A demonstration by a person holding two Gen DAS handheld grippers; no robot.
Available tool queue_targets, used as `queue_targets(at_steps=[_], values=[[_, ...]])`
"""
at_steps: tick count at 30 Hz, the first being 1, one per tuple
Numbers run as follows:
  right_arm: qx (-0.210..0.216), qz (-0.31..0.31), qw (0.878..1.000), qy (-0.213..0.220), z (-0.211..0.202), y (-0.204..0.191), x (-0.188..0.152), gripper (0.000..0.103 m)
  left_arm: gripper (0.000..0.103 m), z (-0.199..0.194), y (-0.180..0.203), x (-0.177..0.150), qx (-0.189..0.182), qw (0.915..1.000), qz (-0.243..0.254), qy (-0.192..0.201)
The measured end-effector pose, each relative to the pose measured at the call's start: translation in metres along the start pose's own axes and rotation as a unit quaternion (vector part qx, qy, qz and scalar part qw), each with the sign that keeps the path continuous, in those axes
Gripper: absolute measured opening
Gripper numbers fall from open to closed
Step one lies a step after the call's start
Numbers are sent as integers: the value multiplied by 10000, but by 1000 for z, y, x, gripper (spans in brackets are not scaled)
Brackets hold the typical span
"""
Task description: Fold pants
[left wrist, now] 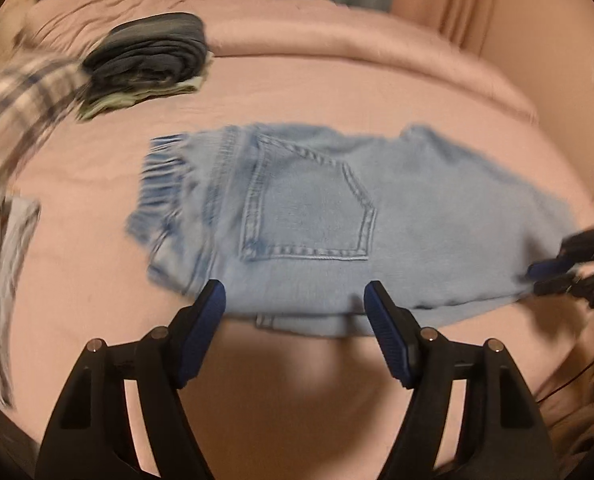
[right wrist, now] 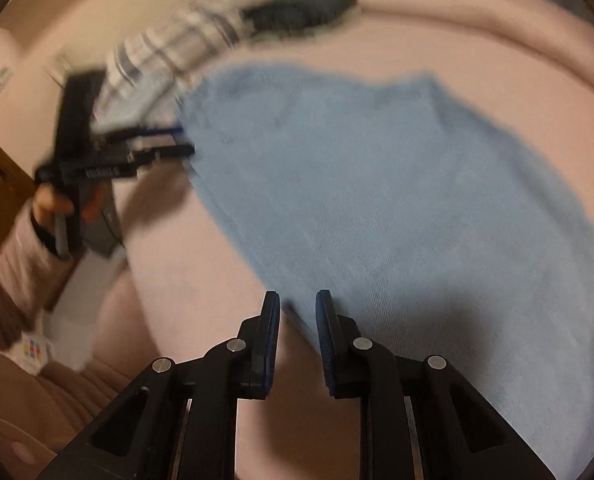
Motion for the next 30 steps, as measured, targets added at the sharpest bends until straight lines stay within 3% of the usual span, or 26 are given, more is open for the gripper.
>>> queue_targets(at_steps=[4,5,7,9,14,15,19,20,23,30], values=[[-290,-559,9977,241,-1,-15,11,22,72,-12,-14,-11,-542,9917,-1154,156],[-33,-965,9949,282,1,-23,13,22,72,-12,-19,-13,-681,9863,-1488,190],[-43,-1124,9931,324,13,-32,19,22,72,-10,-21,-13,-839,9780,-1890,256],[-104,-1296,9909,337,15,-32,15,22,71,-8,-23,-8,-1049,9680,-2244,399],[-244,-1569,9870,262,35,-44,16,22,70,7,-29,8,-1204,9545,-2694,428],[-313,-1618,9860,266,40,-45,17,22,63,13,-32,9,-1146,9526,-2793,380],[-580,-1800,9816,254,50,-45,18,22,21,14,-46,9,-726,9508,-2981,435],[-610,-1841,9807,242,51,-46,17,16,16,12,-48,10,-587,9520,-2966,480],[-633,-1895,9795,268,52,-50,17,8,13,7,-50,13,-516,9545,-2865,642],[-216,-1652,9852,412,32,-55,22,7,11,-12,-48,14,-593,9536,-2788,972]])
Point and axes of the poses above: each gripper's, at about its wrist camera, not at the fingertips, and z roughly the way its jaws point, y to its right, x to its top, the point moved 7 cm from there along z, roughly the way its jaws point, and after that the axes turned 5 degrees about y, right-handed, at the moved point
